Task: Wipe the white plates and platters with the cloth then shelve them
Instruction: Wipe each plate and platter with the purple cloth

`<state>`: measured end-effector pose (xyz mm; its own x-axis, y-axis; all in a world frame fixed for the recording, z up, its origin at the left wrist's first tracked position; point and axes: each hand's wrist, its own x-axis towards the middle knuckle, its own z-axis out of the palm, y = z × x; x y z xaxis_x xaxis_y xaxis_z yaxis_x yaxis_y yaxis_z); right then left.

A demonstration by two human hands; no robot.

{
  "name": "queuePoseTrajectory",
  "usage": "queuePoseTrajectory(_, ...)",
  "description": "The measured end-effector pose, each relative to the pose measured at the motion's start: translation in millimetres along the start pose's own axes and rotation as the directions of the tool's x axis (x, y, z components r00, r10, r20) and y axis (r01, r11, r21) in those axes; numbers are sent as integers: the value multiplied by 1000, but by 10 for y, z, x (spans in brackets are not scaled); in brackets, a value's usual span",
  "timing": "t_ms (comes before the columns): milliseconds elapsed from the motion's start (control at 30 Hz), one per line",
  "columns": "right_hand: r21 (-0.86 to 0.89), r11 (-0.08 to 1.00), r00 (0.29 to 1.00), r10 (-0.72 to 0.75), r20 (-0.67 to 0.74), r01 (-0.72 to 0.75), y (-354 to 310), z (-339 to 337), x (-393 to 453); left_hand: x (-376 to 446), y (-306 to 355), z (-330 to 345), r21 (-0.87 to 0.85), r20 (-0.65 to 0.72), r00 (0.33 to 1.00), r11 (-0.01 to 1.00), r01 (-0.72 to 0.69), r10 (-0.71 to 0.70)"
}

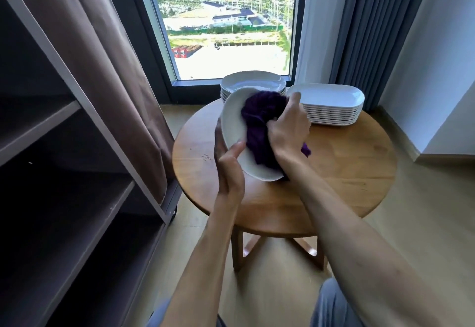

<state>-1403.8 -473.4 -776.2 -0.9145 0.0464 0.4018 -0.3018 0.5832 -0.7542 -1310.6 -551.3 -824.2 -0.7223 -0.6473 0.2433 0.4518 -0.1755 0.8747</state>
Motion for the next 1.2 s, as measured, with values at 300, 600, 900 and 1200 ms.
queuePoseTrajectory(300, 529, 849, 900, -246, 359, 21, -375, 115, -457, 50, 30, -168, -149, -111, 994, 989, -6, -11)
queuePoseTrajectory(600, 378, 926, 854, -198, 482, 1, -196, 117, -546, 62, 111, -253, -309, -244, 963, 951, 33, -113)
queuePoseTrajectory(900, 59, 998, 950, -39, 309, 21, -16, 129, -320, -36, 140, -254, -315, -197, 931, 919, 238, -308)
queuePoseTrajectory(1200, 401, 916, 963, -116, 244, 9, -454, 99, -202, -48, 124, -39, -186, -54, 995, 980, 74, -86)
